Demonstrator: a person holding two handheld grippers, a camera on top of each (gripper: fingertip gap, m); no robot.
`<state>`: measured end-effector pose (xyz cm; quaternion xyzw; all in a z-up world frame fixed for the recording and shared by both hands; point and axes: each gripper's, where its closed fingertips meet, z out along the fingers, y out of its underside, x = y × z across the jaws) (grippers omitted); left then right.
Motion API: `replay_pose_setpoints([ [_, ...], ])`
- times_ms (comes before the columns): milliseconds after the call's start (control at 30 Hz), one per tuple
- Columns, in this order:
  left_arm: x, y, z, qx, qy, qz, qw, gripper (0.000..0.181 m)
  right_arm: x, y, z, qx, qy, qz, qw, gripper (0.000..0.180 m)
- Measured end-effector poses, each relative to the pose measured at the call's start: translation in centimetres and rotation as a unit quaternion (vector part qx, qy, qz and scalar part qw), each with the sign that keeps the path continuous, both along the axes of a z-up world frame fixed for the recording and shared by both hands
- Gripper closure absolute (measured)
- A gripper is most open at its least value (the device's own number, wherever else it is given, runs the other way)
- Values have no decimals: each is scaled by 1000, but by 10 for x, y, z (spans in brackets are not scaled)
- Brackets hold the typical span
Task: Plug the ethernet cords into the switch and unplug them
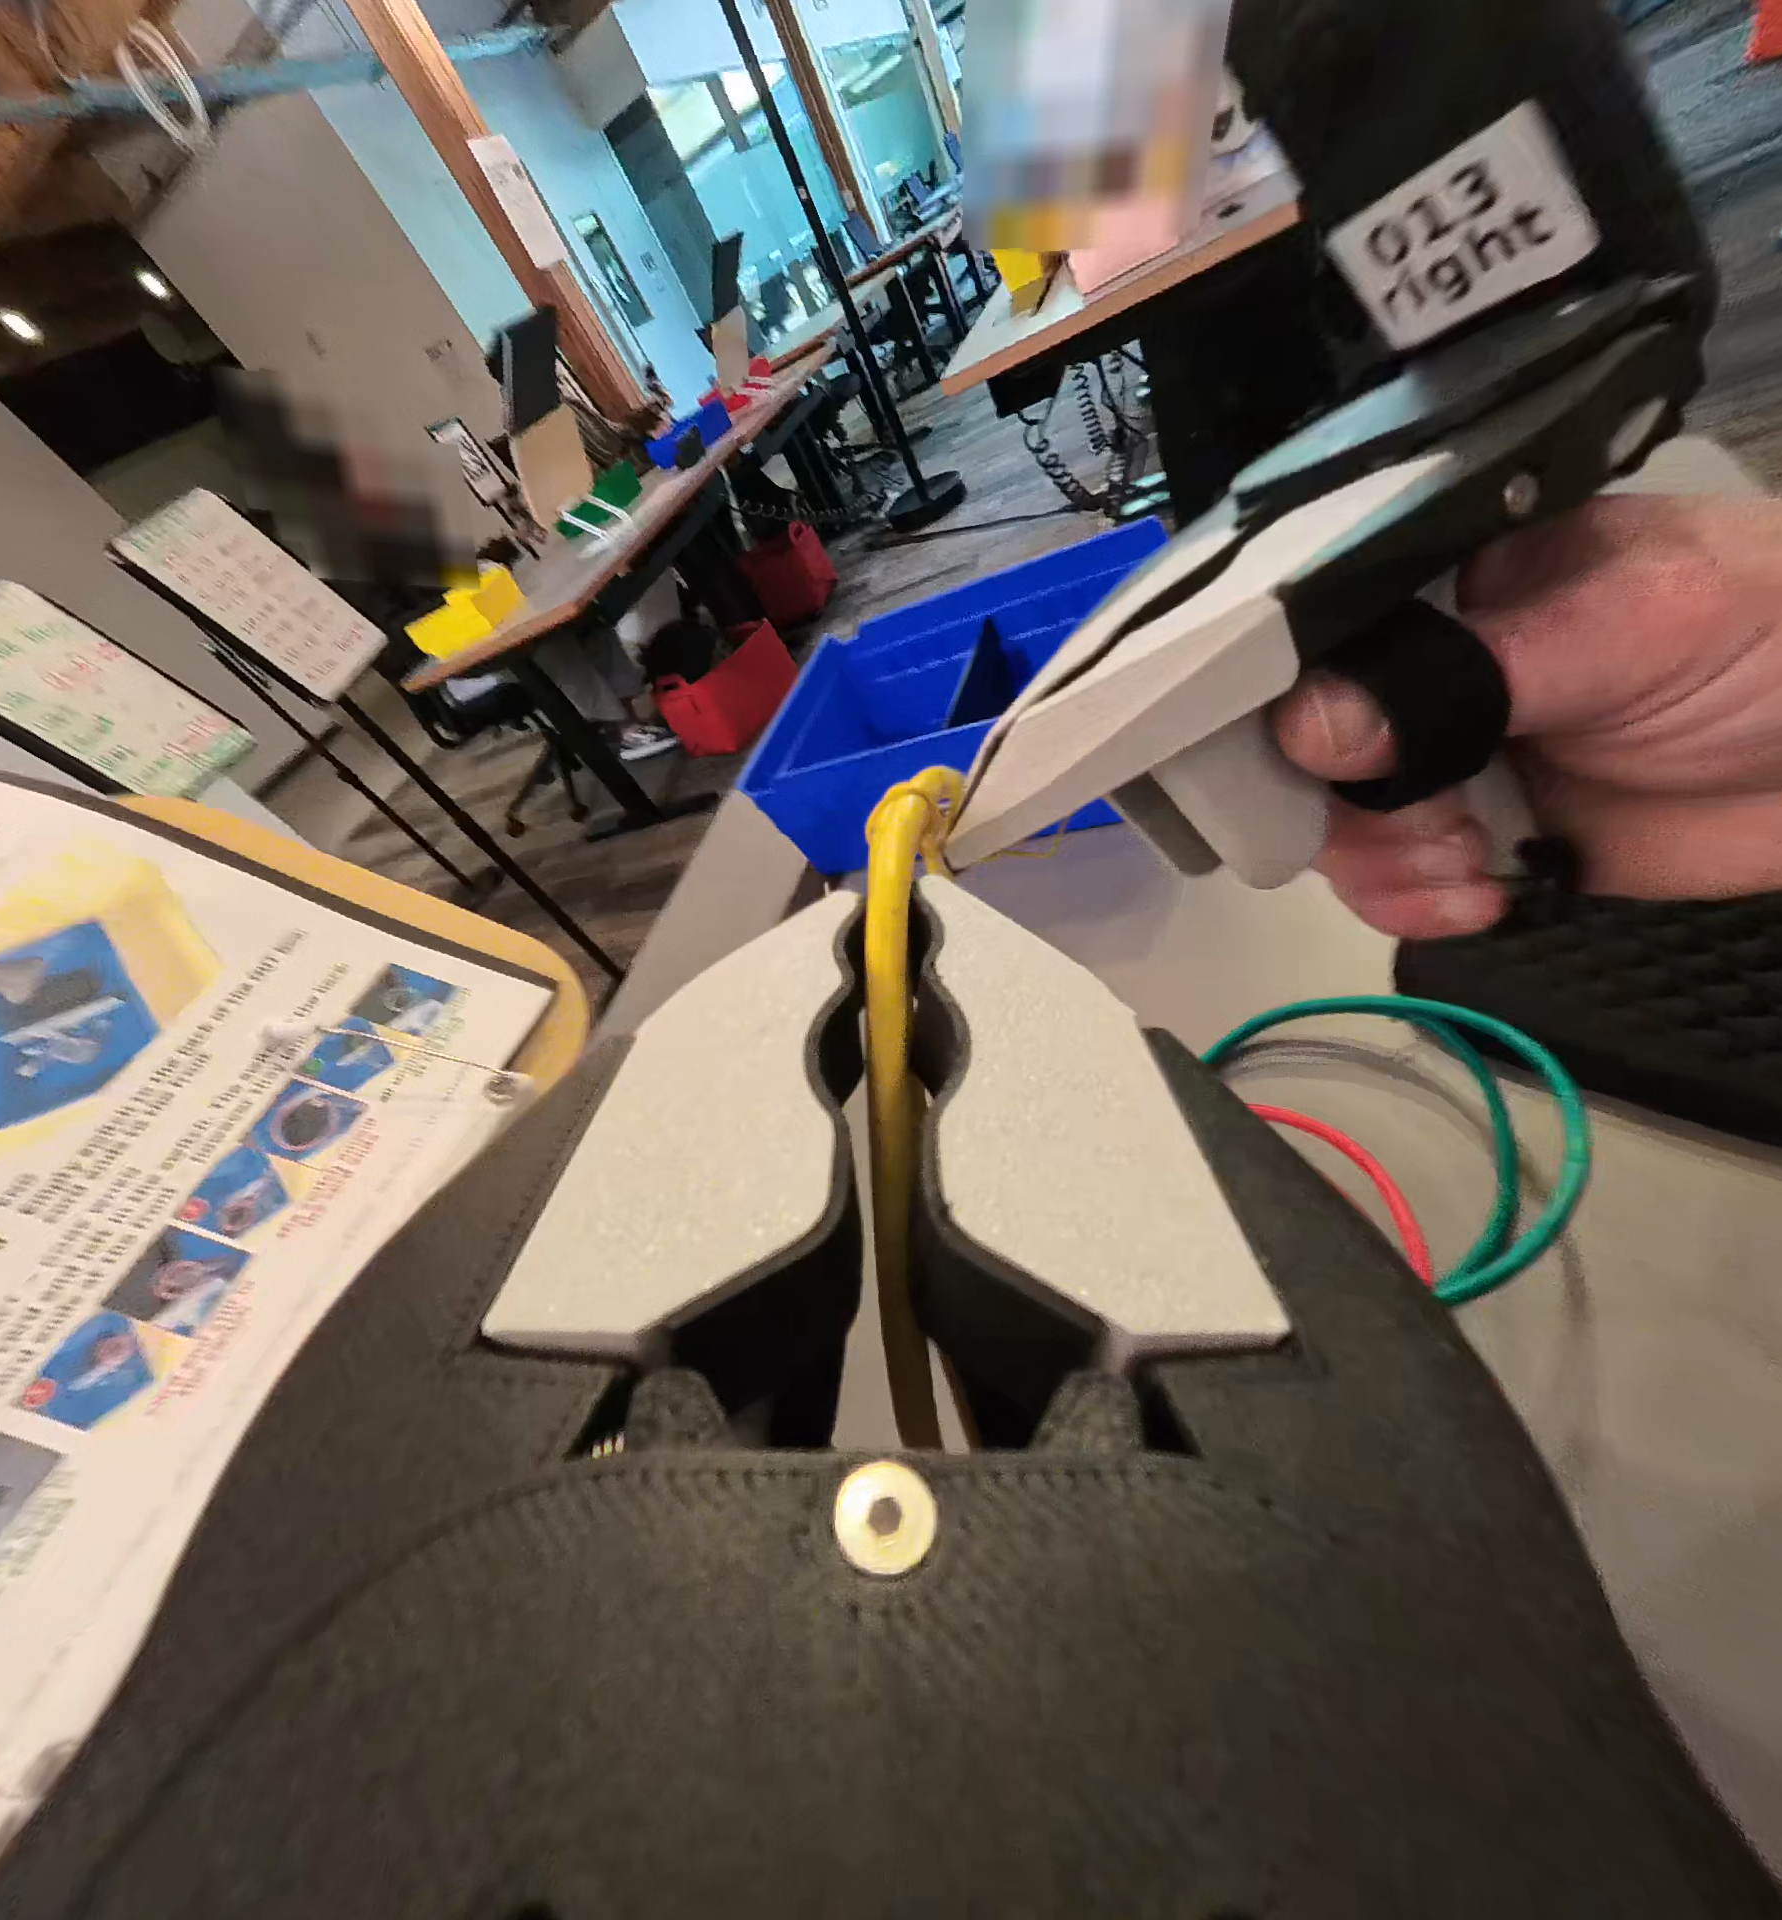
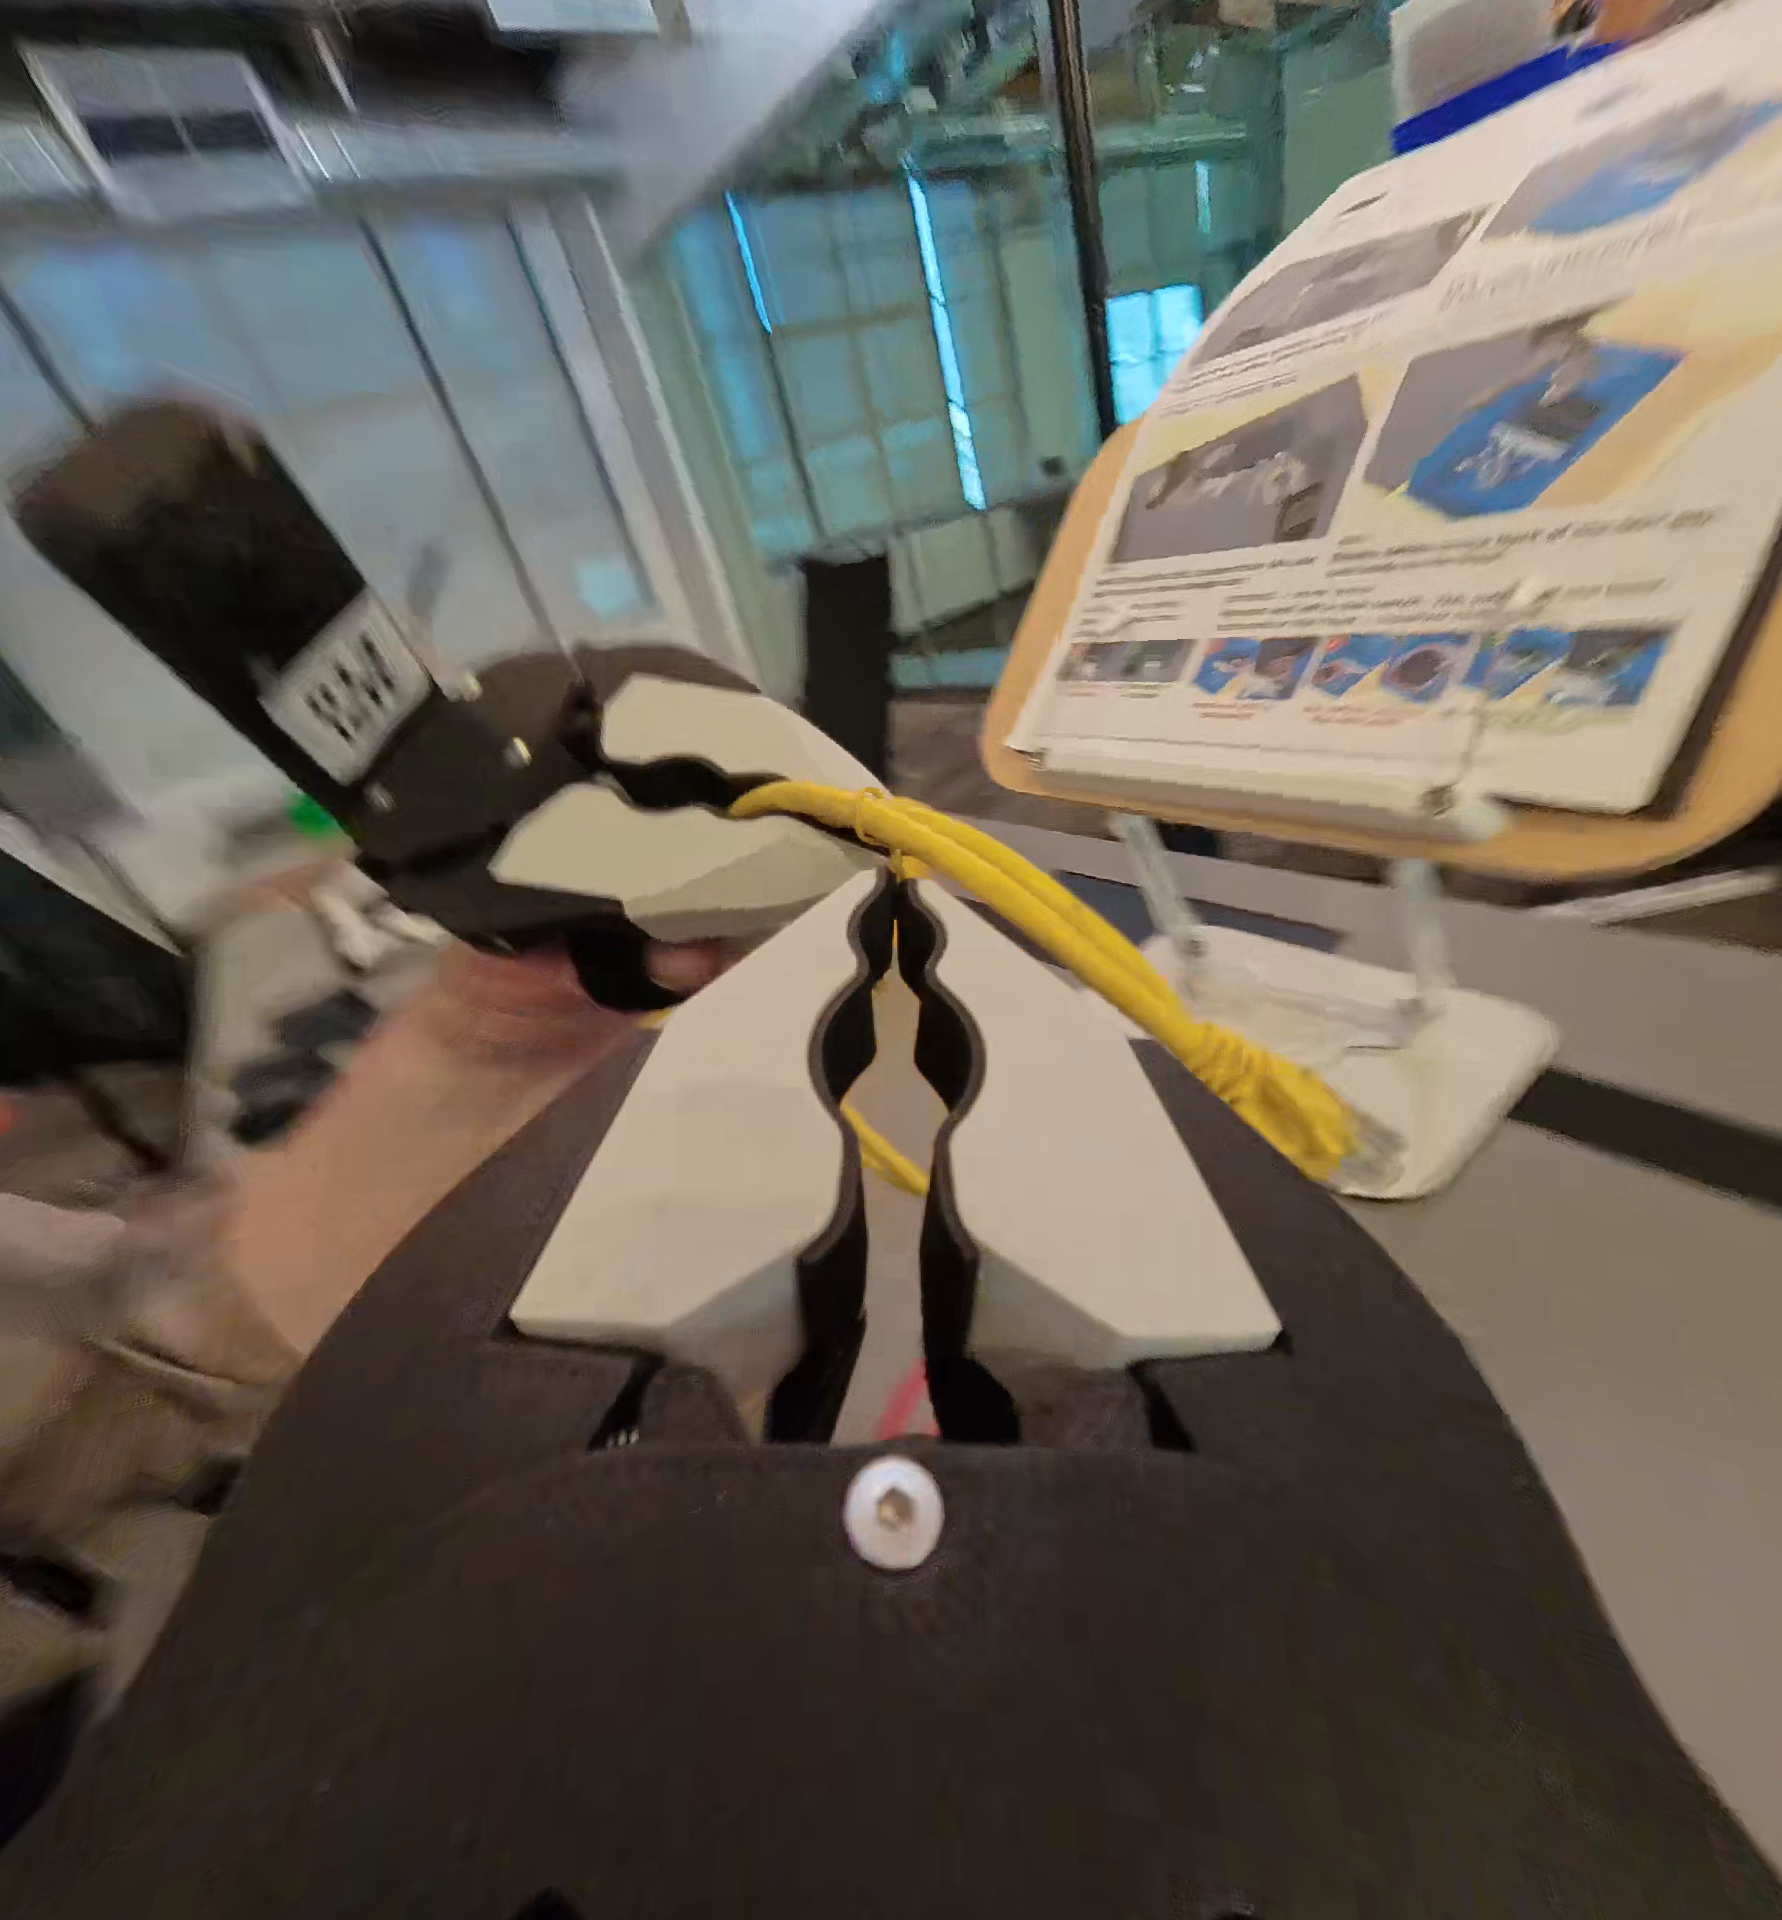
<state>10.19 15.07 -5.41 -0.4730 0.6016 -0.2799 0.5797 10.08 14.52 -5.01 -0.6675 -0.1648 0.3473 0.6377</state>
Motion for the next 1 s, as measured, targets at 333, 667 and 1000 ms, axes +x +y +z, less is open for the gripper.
replay_pose_setpoints([
  [333,-8,-2,-13,-181,42,-42,982,176,-14,1,-9,234,-704,-118,660,180],
  [667,0,3,-43,-205,98,-23,974,176,0,7,-42,172,-882,57,436,180],
  [1000,-11,-3,11,-92,-57,-85,990,177,-26,-26,16,86,-404,33,910,147],
])
